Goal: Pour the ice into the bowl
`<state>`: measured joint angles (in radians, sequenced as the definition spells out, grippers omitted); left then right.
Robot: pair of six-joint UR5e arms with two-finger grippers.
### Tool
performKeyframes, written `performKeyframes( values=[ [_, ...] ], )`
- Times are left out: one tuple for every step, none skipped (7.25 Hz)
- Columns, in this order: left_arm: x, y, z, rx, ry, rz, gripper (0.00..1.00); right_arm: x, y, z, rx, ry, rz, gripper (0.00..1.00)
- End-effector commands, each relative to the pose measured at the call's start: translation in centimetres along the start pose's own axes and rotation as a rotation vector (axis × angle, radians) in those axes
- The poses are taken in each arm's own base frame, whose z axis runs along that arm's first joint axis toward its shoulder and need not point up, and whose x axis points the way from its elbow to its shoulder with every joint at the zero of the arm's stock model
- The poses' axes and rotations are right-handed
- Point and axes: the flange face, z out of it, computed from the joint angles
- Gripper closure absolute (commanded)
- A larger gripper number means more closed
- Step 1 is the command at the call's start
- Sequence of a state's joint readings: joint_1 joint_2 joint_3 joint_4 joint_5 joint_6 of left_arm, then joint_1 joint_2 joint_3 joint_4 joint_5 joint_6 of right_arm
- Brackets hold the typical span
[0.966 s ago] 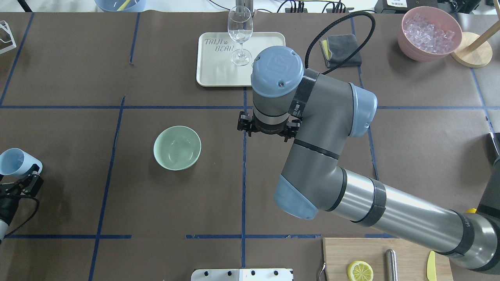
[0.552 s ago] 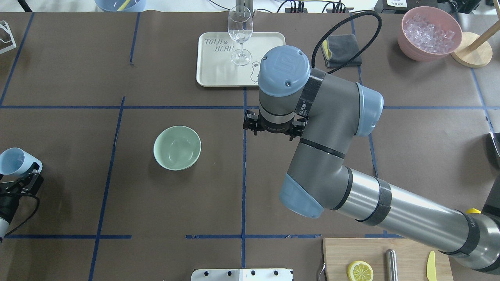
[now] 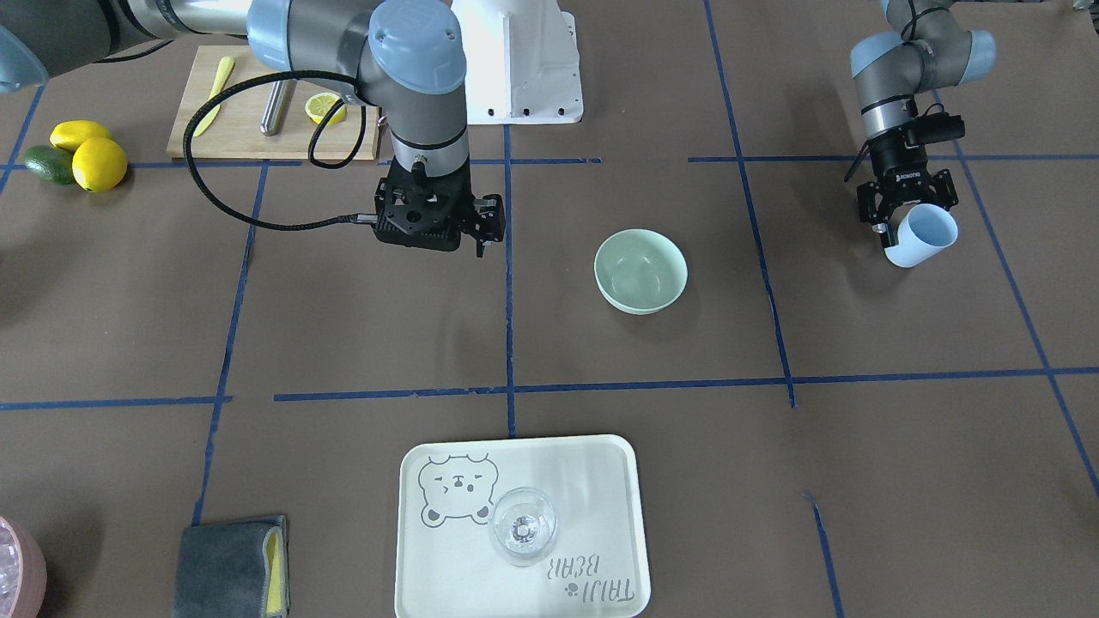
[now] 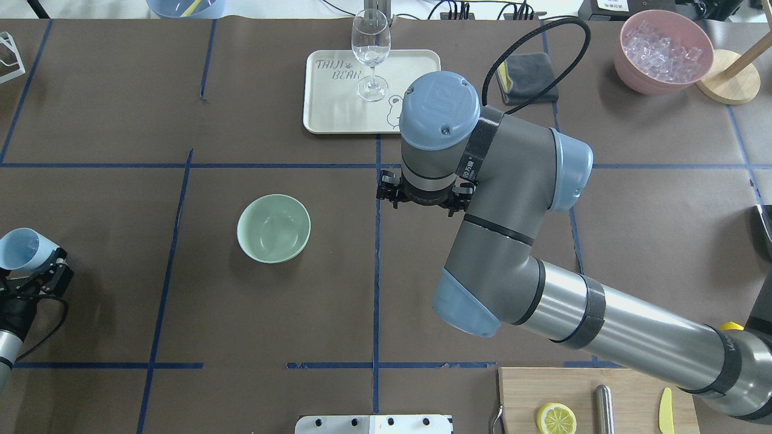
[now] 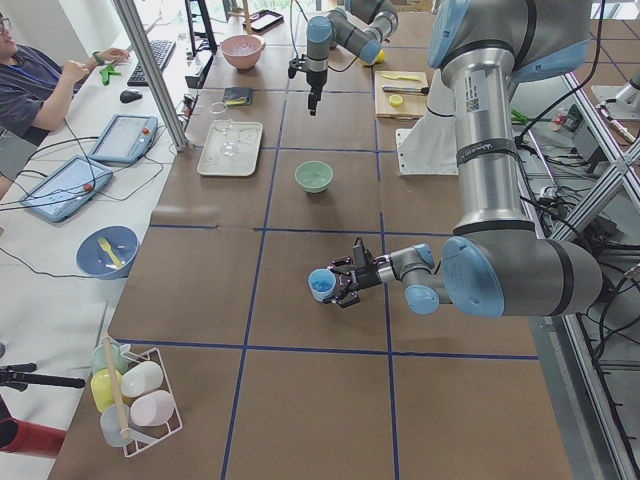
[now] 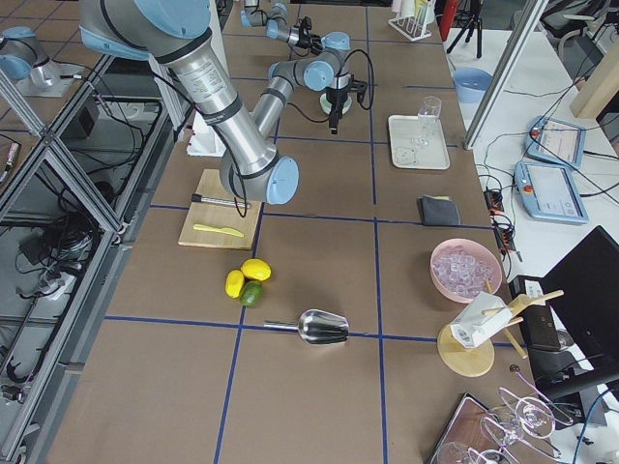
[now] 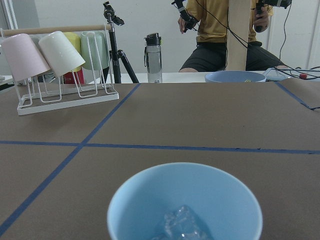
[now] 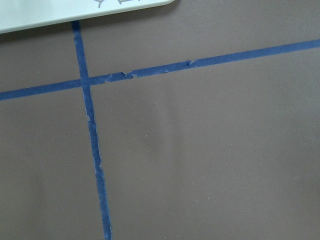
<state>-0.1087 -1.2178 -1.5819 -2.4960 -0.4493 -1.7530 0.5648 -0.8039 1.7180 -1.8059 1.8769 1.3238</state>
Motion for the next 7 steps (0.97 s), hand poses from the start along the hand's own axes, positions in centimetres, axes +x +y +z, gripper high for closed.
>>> performKeyframes(
  values=[
    [-0.6,-0.1,0.6,0.010,-0.014,-0.001,0.03,0.0,0.0,0.0,0.001,0.000,0.000,0.00],
    [-0.5,-0.1,0.7,0.010,-0.015,-0.003,0.03,0.0,0.0,0.0,0.001,0.000,0.000,0.00],
    [0.4,0.0,1.0,-0.001,-0.016,-0.021,0.03,0.1,0.0,0.1,0.000,0.002,0.001,0.00],
    [0.6,0.0,1.0,-0.002,-0.015,-0.023,0.32,0.1,0.1,0.2,-0.001,0.003,-0.001,0.00],
    [0.7,-0.1,1.1,0.000,-0.016,-0.016,0.82,0.1,0.1,0.2,-0.001,0.003,-0.001,0.00],
    [0.7,-1.1,1.5,0.015,-0.026,0.041,1.00,0.1,0.1,0.2,-0.001,0.003,-0.001,0.00],
    [0.6,-3.3,2.3,0.046,-0.041,0.089,1.00,0.1,0.1,0.2,-0.001,0.003,-0.001,0.00]
  ],
)
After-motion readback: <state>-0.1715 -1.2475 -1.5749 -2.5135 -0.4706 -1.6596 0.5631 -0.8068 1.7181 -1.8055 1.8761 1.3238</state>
